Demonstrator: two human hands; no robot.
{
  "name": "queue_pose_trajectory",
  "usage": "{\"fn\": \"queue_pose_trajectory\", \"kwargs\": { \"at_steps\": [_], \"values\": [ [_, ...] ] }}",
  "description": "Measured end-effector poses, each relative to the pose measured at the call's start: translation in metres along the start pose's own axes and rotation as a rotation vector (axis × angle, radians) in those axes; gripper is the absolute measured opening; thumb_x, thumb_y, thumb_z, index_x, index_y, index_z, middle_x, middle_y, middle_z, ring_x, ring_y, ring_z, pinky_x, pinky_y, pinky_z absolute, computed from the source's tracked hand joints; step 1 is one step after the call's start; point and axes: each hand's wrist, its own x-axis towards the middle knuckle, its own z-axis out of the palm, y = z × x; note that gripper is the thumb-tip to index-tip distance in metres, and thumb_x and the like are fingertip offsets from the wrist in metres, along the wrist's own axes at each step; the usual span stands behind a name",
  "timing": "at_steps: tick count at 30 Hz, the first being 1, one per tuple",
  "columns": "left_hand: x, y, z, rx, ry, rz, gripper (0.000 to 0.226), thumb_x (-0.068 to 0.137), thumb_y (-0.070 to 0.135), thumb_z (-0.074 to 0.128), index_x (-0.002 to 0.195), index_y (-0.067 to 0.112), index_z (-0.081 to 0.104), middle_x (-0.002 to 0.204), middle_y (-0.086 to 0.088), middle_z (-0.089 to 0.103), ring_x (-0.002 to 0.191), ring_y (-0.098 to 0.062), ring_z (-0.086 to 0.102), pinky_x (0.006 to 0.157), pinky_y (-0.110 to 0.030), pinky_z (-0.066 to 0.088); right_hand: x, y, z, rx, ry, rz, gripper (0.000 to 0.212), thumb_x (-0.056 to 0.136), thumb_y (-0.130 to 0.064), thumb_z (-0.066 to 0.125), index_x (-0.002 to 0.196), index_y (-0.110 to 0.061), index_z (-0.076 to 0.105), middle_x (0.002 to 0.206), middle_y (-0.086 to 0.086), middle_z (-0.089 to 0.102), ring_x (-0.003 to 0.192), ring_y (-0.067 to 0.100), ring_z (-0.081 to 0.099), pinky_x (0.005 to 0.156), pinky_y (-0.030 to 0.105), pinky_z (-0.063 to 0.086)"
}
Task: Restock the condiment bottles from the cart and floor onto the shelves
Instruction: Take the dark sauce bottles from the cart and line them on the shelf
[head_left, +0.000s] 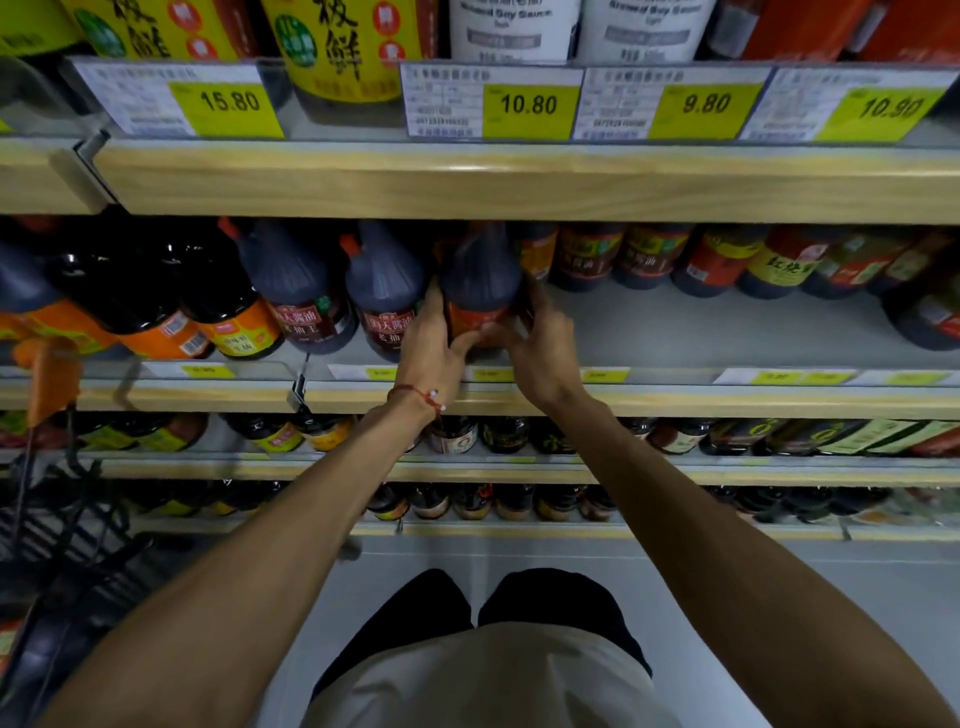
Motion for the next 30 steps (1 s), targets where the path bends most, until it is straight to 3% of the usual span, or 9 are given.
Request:
{"fn": "queue_pose_trajectory", "kwargs": {
  "at_steps": [2,6,10,12,14,17,21,25,30],
  "values": [
    [0.005,-0.003,-0.001,0.008,-0.028,0.006,0.080,0.087,0.019,0.073,0.155,0.008,0.032,0.147,-0.015,0.054,0.139,-0.028,0.050,0.115,-0.048,0.042,0.000,0.003,0.004,-0.012,0.018,-0.008,0.063,0.093,-0.017,0.076,0.148,-0.010,0.048,0.128,0.002,0.070,0.117,0.012,0.066,0.096,0.031,0.057],
    [0.005,-0.012,-0.002,-0.057,-0.003,0.010,0.070,0.082,0.029,0.074,0.145,0.015,0.046,0.139,-0.008,0.063,0.132,-0.022,0.058,0.111,-0.048,0.048,-0.002,0.003,0.009,-0.013,0.041,-0.008,0.060,0.095,-0.019,0.074,0.148,-0.009,0.047,0.130,0.002,0.068,0.115,0.007,0.063,0.097,0.032,0.056],
    [-0.016,-0.002,-0.011,-0.092,0.020,-0.016,0.061,0.087,0.001,0.073,0.144,0.012,0.054,0.135,0.005,0.061,0.128,-0.010,0.056,0.111,-0.035,0.047,-0.021,-0.004,0.015,-0.048,0.142,0.027,0.045,0.097,-0.019,0.069,0.139,-0.010,0.054,0.128,0.006,0.067,0.116,0.018,0.064,0.097,0.045,0.056],
    [-0.028,-0.002,-0.021,-0.072,0.059,-0.031,0.050,0.090,-0.002,0.070,0.138,0.006,0.060,0.131,0.003,0.063,0.122,-0.012,0.060,0.106,-0.031,0.050,-0.035,-0.009,0.020,-0.103,0.205,0.048,0.038,0.096,-0.017,0.067,0.132,-0.011,0.057,0.122,0.008,0.064,0.109,0.022,0.063,0.092,0.050,0.056],
    [-0.038,-0.005,-0.033,-0.073,0.122,-0.060,0.038,0.092,-0.001,0.069,0.129,0.004,0.065,0.123,-0.005,0.070,0.114,-0.016,0.066,0.100,-0.031,0.055,-0.045,-0.017,0.026,-0.143,0.202,0.049,0.032,0.094,-0.014,0.067,0.125,-0.011,0.060,0.116,0.008,0.062,0.101,0.022,0.062,0.086,0.051,0.057],
    [-0.045,-0.011,-0.054,-0.074,0.248,-0.108,0.033,0.089,0.003,0.074,0.121,0.007,0.062,0.112,-0.002,0.067,0.104,-0.017,0.068,0.088,-0.033,0.059,-0.052,-0.028,0.037,-0.161,0.077,0.043,0.032,0.092,-0.016,0.069,0.122,-0.010,0.063,0.116,0.011,0.064,0.103,0.026,0.065,0.088,0.051,0.056],
    [-0.036,-0.023,-0.076,-0.080,0.270,-0.166,0.060,0.085,0.013,0.081,0.136,0.009,0.050,0.136,-0.007,0.053,0.114,-0.014,0.059,0.086,-0.031,0.057,-0.047,-0.043,0.056,-0.185,-0.059,0.049,0.045,0.092,-0.010,0.074,0.134,-0.005,0.058,0.128,0.015,0.066,0.118,0.031,0.063,0.099,0.050,0.053],
    [-0.026,-0.030,-0.082,-0.079,0.208,-0.151,0.060,0.087,0.021,0.081,0.139,0.007,0.051,0.139,-0.012,0.057,0.115,-0.011,0.059,0.094,-0.031,0.054,-0.037,-0.050,0.075,-0.187,-0.055,0.020,0.062,0.091,-0.004,0.069,0.148,-0.005,0.047,0.142,0.015,0.062,0.131,0.032,0.058,0.108,0.045,0.050],
    [-0.018,-0.043,-0.087,-0.043,0.242,-0.120,0.049,0.084,0.044,0.075,0.120,0.011,0.064,0.114,-0.006,0.071,0.103,-0.020,0.069,0.087,-0.045,0.060,-0.028,-0.042,0.094,-0.193,0.015,0.058,0.046,0.087,-0.021,0.065,0.131,-0.007,0.061,0.119,0.010,0.072,0.109,0.028,0.068,0.089,0.050,0.057]
  ]
}}
